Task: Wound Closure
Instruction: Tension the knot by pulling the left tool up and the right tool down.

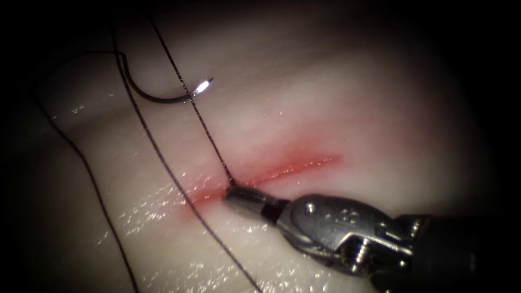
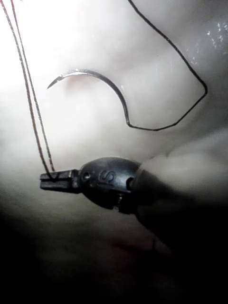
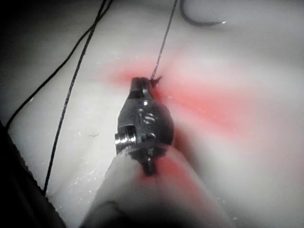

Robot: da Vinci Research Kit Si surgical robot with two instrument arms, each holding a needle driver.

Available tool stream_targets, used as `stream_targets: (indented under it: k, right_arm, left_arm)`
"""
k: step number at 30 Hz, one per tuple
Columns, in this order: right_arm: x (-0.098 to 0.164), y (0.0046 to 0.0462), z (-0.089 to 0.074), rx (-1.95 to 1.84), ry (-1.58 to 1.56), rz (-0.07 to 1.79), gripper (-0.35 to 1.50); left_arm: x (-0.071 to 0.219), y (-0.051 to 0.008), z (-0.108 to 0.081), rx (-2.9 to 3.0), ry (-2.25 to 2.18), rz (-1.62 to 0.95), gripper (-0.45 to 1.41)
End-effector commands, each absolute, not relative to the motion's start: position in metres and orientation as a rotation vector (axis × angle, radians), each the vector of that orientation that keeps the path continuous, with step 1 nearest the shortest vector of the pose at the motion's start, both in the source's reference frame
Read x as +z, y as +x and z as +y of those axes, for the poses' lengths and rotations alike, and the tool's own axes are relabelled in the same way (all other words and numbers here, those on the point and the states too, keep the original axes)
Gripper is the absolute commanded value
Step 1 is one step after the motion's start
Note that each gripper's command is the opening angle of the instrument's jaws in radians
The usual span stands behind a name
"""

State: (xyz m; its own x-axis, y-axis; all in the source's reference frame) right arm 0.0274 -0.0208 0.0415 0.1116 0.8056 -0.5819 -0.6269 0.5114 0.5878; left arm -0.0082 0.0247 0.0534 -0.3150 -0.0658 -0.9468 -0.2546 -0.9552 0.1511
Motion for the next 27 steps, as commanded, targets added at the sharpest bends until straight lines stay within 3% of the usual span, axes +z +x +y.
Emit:
stream_targets:
  k: [1,13,27]
  right_arm:
    - [0.0420,0.0279,-0.0211,1.041,0.204,1.013,-0.35]
    - [0.0424,0.0273,-0.0227,0.912,0.136,1.095,-0.35]
    - [0.0449,0.0275,-0.0264,0.784,0.269,1.033,-0.35]
  left_arm:
    - [0.0541,-0.0087,0.0253,2.425,-1.762,0.425,-0.45]
    - [0.0539,-0.0082,0.0285,2.487,-1.675,0.528,-0.45]
    - [0.0542,-0.0060,0.0308,2.498,-1.624,0.593,-0.45]
